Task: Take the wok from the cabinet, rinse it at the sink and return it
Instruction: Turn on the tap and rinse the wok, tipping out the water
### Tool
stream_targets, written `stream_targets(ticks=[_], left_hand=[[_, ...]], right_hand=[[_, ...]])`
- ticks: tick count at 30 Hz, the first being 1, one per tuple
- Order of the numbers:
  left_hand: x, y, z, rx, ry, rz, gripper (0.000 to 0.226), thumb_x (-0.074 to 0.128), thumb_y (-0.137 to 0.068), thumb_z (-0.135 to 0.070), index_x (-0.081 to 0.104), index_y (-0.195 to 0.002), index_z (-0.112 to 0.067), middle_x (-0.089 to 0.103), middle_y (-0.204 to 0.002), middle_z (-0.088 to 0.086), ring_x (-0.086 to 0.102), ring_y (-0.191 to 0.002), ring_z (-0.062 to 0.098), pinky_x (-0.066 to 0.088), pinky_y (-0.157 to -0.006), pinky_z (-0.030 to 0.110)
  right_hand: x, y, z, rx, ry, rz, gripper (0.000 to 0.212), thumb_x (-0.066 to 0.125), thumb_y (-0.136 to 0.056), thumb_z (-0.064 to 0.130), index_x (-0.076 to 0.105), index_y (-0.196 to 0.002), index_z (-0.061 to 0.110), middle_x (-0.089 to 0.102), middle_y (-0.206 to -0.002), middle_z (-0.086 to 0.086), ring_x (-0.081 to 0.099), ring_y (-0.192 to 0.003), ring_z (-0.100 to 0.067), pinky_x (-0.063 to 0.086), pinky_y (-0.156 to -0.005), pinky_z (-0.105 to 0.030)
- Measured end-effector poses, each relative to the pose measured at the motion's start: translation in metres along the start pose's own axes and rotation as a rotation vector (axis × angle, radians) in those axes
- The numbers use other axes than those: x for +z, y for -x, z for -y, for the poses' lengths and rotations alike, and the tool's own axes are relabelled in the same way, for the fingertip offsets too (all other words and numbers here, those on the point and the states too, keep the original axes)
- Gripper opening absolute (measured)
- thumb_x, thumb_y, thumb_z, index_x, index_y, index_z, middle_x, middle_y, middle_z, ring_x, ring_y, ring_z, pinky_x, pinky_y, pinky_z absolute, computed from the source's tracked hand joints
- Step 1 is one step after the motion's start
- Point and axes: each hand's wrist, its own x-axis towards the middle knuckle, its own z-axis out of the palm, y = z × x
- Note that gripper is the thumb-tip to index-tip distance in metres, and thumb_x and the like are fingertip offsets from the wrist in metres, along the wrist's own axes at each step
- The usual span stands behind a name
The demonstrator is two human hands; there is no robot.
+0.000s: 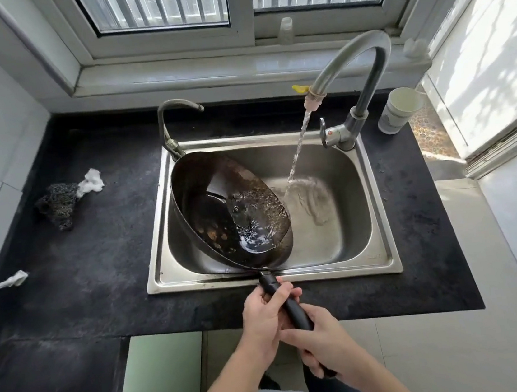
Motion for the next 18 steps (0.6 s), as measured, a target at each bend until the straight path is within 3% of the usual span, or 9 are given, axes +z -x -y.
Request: stream_targets(ticks=[3, 5, 7, 9, 11, 14, 16, 18], left_hand=[[0.0, -0.001, 0.001, 0.023, -0.028, -0.018, 0.016, 0.064, -0.091, 0.0, 0.062, -0.107, 0.0, 0.072, -0.089, 0.016, 0.074, -0.081, 0.018, 0.059, -0.071, 0.026], [0.001, -0.002, 0.001, 0.029, -0.039, -0.023, 0.019, 0.065, -0.091, -0.001, 0.062, -0.109, 0.001, 0.074, -0.087, 0.014, 0.074, -0.084, 0.02, 0.058, -0.073, 0.028], [0.001, -0.004, -0.001, 0.022, -0.02, -0.037, 0.022, 0.066, -0.091, -0.003, 0.062, -0.111, 0.002, 0.075, -0.086, 0.014, 0.073, -0.086, 0.021, 0.058, -0.076, 0.031], [-0.001, -0.006, -0.003, 0.02, 0.001, -0.049, 0.024, 0.067, -0.09, -0.004, 0.062, -0.113, 0.003, 0.075, -0.088, 0.015, 0.073, -0.086, 0.022, 0.058, -0.075, 0.03], [-0.004, -0.006, -0.004, 0.034, -0.023, -0.053, 0.025, 0.068, -0.09, -0.005, 0.062, -0.113, 0.003, 0.075, -0.089, 0.015, 0.073, -0.086, 0.022, 0.059, -0.074, 0.029], [-0.008, -0.004, -0.004, 0.079, -0.089, -0.031, 0.026, 0.069, -0.088, -0.006, 0.062, -0.112, 0.002, 0.077, -0.084, 0.01, 0.074, -0.088, 0.023, 0.059, -0.079, 0.035], [-0.011, -0.002, -0.008, 0.091, -0.072, 0.012, 0.025, 0.068, -0.089, -0.007, 0.061, -0.112, 0.001, 0.076, -0.091, 0.011, 0.074, -0.092, 0.024, 0.059, -0.08, 0.034], [-0.013, -0.001, -0.014, 0.052, 0.056, 0.106, 0.025, 0.064, -0.091, -0.007, 0.061, -0.114, 0.001, 0.071, -0.103, 0.015, 0.072, -0.095, 0.024, 0.058, -0.082, 0.033]], right_hand=[[0.004, -0.01, -0.002, 0.037, 0.292, -0.129, 0.015, 0.065, -0.085, 0.02, 0.06, -0.097, 0.013, 0.063, -0.066, -0.007, 0.058, -0.05, -0.021, 0.055, -0.049, -0.039], [0.013, -0.016, -0.004, 0.021, 0.461, -0.308, 0.012, 0.062, -0.085, 0.019, 0.06, -0.097, 0.017, 0.067, -0.08, -0.002, 0.067, -0.069, -0.023, 0.06, -0.068, -0.045], [0.025, -0.019, -0.006, -0.031, 0.508, -0.475, 0.014, 0.06, -0.088, 0.021, 0.059, -0.101, 0.021, 0.069, -0.09, 0.001, 0.068, -0.082, -0.022, 0.058, -0.076, -0.042], [0.032, -0.018, -0.005, -0.092, 0.476, -0.542, 0.013, 0.061, -0.089, 0.024, 0.06, -0.102, 0.021, 0.068, -0.089, 0.003, 0.066, -0.08, -0.018, 0.056, -0.073, -0.036], [0.032, -0.018, -0.003, -0.12, 0.433, -0.512, 0.013, 0.065, -0.088, 0.022, 0.064, -0.101, 0.02, 0.067, -0.086, 0.006, 0.062, -0.076, -0.013, 0.054, -0.069, -0.028], [0.025, -0.014, -0.003, -0.156, 0.317, -0.396, 0.012, 0.073, -0.082, 0.02, 0.07, -0.093, 0.024, 0.071, -0.078, 0.001, 0.066, -0.07, -0.015, 0.057, -0.068, -0.036], [0.02, -0.012, -0.004, -0.172, 0.217, -0.316, 0.01, 0.074, -0.08, 0.021, 0.07, -0.089, 0.023, 0.068, -0.069, -0.002, 0.06, -0.056, -0.019, 0.052, -0.055, -0.04], [0.019, -0.01, -0.003, -0.169, 0.081, -0.239, 0.012, 0.073, -0.083, 0.014, 0.067, -0.093, 0.015, 0.056, -0.06, -0.004, 0.049, -0.046, -0.017, 0.041, -0.043, -0.031]])
